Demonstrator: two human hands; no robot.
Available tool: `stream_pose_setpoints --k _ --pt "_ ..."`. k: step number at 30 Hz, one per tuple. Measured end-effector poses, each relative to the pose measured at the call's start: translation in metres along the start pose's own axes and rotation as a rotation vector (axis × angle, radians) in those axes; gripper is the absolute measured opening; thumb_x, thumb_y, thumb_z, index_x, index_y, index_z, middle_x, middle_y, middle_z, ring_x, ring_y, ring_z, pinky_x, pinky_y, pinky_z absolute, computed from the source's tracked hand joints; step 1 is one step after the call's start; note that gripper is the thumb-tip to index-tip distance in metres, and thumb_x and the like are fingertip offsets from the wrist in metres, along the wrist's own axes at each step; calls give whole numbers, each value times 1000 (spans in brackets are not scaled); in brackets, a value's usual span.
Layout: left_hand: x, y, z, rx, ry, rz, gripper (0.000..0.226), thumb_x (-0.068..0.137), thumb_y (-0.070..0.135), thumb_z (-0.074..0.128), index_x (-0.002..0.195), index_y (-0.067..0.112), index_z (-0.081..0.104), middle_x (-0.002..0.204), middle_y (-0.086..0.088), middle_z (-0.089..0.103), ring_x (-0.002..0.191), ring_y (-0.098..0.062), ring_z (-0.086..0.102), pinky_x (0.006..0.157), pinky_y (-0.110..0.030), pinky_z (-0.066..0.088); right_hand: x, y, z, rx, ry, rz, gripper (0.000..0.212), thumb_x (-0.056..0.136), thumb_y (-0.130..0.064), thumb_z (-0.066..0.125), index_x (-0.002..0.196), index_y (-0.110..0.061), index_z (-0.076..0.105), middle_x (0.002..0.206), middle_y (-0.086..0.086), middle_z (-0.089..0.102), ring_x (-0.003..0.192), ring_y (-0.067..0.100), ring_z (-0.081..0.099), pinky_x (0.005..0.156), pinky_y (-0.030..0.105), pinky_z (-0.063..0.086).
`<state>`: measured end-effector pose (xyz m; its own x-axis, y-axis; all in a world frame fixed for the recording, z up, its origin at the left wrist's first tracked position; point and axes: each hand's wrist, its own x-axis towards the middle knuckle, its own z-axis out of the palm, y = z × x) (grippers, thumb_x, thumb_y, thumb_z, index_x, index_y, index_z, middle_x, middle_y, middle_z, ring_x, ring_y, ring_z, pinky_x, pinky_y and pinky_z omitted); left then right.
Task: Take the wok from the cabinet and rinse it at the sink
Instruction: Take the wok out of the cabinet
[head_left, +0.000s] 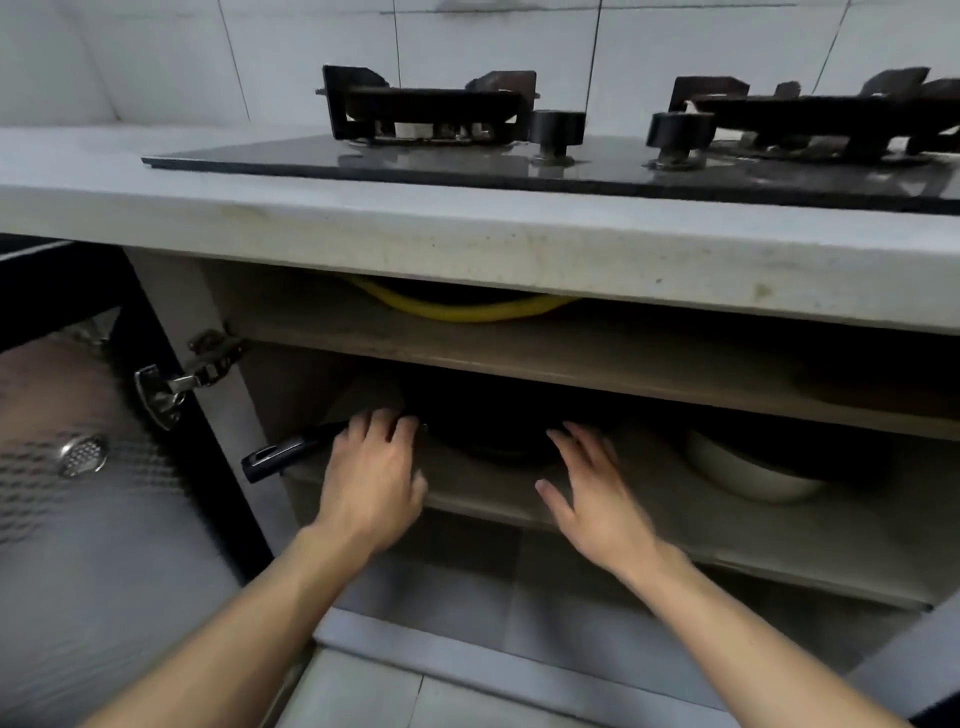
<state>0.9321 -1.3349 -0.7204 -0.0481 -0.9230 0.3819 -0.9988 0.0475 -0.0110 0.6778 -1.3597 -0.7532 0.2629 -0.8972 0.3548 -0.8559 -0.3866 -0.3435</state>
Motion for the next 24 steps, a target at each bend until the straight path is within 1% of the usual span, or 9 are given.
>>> stream_pose_setpoints --k 3,6,8,11,13,15,18,21,24 --pt "11 -9 3 117 -99 -17 61 64 36 76 118 11 62 110 -16 61 100 -38 55 80 -46 50 8 0 3 -108 -25 4 53 94 -38 56 140 -15 48 145 7 45 137 29 35 110 44 28" --pt "17 -15 9 143 -140 -20 61 74 41 70 127 16 54 122 -12 56 112 -35 50 88 -43 45 11 -2 9 -194 90 -11 36 87 -33 68 117 -13 66 114 11 62 109 36 56 104 50 36" --pt "19 -18 12 133 -126 -14 60 77 39 69 130 16 51 125 -12 54 116 -34 48 90 -42 43 11 0 13 -156 166 -4 28 85 -27 71 107 -11 70 103 12 63 101 39 58 102 50 40" --pt "18 -21 11 134 -107 -3 60 74 36 72 128 16 54 122 -13 55 113 -35 49 89 -44 44 10 -4 11 -55 108 22 24 89 -25 68 106 -8 69 104 12 60 105 36 53 91 43 48" --pt "13 -22 9 146 -111 11 58 68 34 75 121 14 60 114 -14 59 105 -36 53 83 -45 46 8 -5 7 -48 100 14 20 87 -25 69 98 -8 69 98 10 59 97 31 54 79 40 50" --pt "6 -22 7 161 -107 27 57 63 34 78 115 14 63 107 -14 61 99 -37 55 79 -44 46 2 -6 3 -63 114 -6 18 82 -25 74 91 -11 68 92 7 59 90 29 54 72 39 50" --pt "-6 -24 7 170 -67 64 58 58 30 81 111 12 65 103 -14 63 96 -37 56 77 -44 48 -14 -2 1 -93 147 -68 24 72 -21 82 86 -15 64 87 3 57 86 28 55 73 40 50" --pt "-11 -29 7 148 -64 68 59 58 24 83 113 14 63 101 -15 63 92 -38 58 75 -45 50 -29 0 0 -75 186 -108 30 68 -14 83 86 -15 60 88 1 55 86 26 53 73 41 46" --pt "-15 -33 7 120 -64 89 61 57 9 82 114 17 62 93 -13 63 83 -37 60 69 -43 50 -40 1 -3 -30 234 -121 32 68 -8 82 87 -15 57 90 0 53 84 24 51 75 42 45"
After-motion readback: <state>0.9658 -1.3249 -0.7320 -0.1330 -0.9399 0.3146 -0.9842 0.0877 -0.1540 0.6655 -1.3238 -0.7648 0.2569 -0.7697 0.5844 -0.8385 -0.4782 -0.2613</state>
